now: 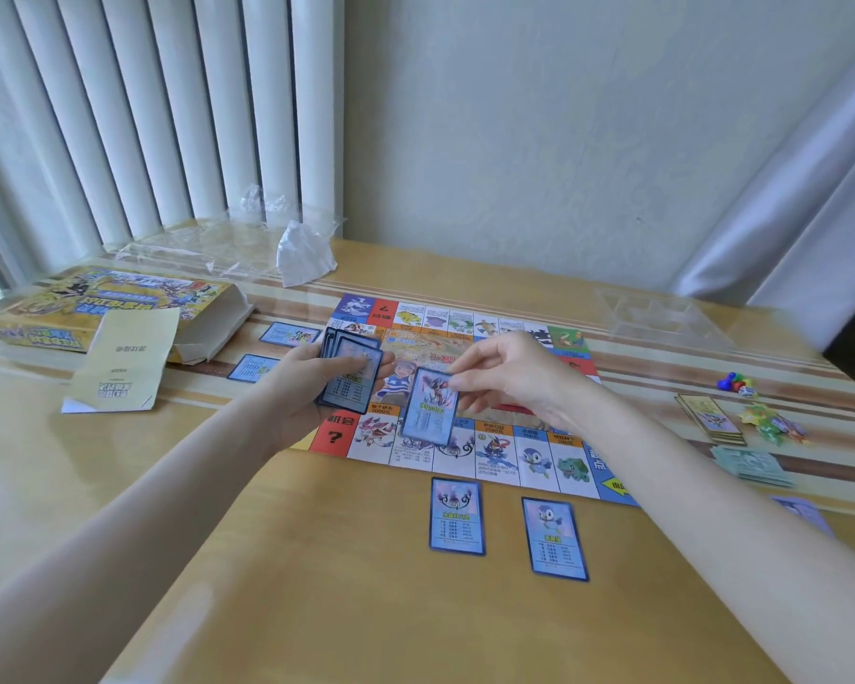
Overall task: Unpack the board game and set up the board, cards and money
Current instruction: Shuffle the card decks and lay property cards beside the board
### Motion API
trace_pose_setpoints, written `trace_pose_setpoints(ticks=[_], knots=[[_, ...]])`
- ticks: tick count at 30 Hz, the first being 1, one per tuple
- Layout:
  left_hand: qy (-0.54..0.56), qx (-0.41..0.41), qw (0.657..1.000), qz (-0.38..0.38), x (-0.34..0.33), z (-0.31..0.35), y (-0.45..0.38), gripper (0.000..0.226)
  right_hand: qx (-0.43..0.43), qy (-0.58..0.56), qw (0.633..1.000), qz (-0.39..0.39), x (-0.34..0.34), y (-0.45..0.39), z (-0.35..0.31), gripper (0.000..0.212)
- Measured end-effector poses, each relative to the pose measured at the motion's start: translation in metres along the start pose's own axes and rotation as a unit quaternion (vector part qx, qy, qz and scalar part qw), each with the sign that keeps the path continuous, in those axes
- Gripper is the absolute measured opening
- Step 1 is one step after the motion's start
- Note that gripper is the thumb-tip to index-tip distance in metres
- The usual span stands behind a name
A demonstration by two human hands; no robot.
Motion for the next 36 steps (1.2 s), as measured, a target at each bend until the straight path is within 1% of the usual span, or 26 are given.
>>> trace_pose_setpoints(ticks=[2, 4, 6, 9, 11, 13, 15, 17, 18, 19, 22, 23, 25, 27, 32, 36], knots=[[-0.001, -0.003, 1.000, 0.001, -0.001, -0.002, 0.002, 0.025, -0.010, 0.034, 0.998, -0.050, -0.016, 0.007, 0.003, 0.005], [-0.004, -0.004, 1.000, 0.002, -0.002, -0.005, 0.004, 0.026, -0.007, 0.099, 0.992, -0.072, -0.035, 0.012, 0.008, 0.005], [-0.014, -0.003, 1.000, 0.004, -0.003, -0.008, 0.007, 0.026, 0.010, 0.180, 0.982, -0.049, -0.049, 0.013, 0.013, 0.007], [-0.016, -0.004, 1.000, -0.004, -0.006, -0.011, 0.012, 0.024, 0.047, 0.296, 0.954, 0.008, -0.056, 0.015, 0.015, 0.010], [-0.017, 0.008, 1.000, -0.008, -0.009, -0.014, 0.016, 0.019, 0.053, 0.327, 0.943, 0.019, -0.057, 0.017, 0.016, 0.012], [-0.014, 0.033, 0.999, -0.015, -0.011, -0.018, 0.020, 0.015, 0.049, 0.340, 0.939, 0.010, -0.060, 0.020, 0.019, 0.013], [0.008, 0.050, 0.998, -0.027, -0.013, -0.021, 0.023, 0.015, 0.046, 0.368, 0.929, 0.006, -0.063, 0.023, 0.023, 0.013], [0.027, 0.054, 0.998, -0.036, -0.014, -0.023, 0.025, 0.017, 0.060, 0.396, 0.916, 0.020, -0.063, 0.024, 0.023, 0.013], [0.032, 0.056, 0.997, -0.040, -0.013, -0.023, 0.025, 0.019, 0.071, 0.394, 0.916, 0.032, -0.061, 0.024, 0.021, 0.014], [0.040, 0.059, 0.996, -0.046, -0.013, -0.024, 0.025, 0.022, 0.082, 0.365, 0.926, 0.050, -0.057, 0.024, 0.017, 0.014], [0.061, 0.084, 0.992, -0.071, -0.013, -0.026, 0.026, 0.031, 0.085, 0.211, 0.966, 0.119, -0.039, 0.024, 0.001, 0.016], [0.065, 0.097, 0.990, -0.080, -0.013, -0.027, 0.026, 0.034, 0.079, 0.173, 0.974, 0.124, -0.035, 0.024, -0.002, 0.019], [0.090, 0.117, 0.985, -0.093, -0.017, -0.028, 0.027, 0.039, 0.067, 0.125, 0.984, 0.107, -0.033, 0.023, -0.003, 0.022], [0.112, 0.121, 0.981, -0.103, -0.020, -0.028, 0.027, 0.040, 0.058, 0.116, 0.987, 0.096, -0.033, 0.022, -0.001, 0.022], [0.080, 0.112, 0.984, -0.113, -0.025, -0.024, 0.030, 0.030, 0.038, 0.057, 0.995, 0.065, -0.029, 0.022, 0.006, 0.012], [0.014, 0.092, 0.992, -0.083, -0.027, -0.024, 0.027, 0.023, 0.034, 0.037, 0.996, 0.074, -0.023, 0.023, 0.003, 0.011]])
Point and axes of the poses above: each hand's wrist, its own y-axis away from the middle knuckle, its own x-axis out of the back of the hand, z = x × y, the point moved 3 cm from there along -y, towards the middle knuckle, and after that the axes turned 5 degrees about -x, right-handed, at the moved point
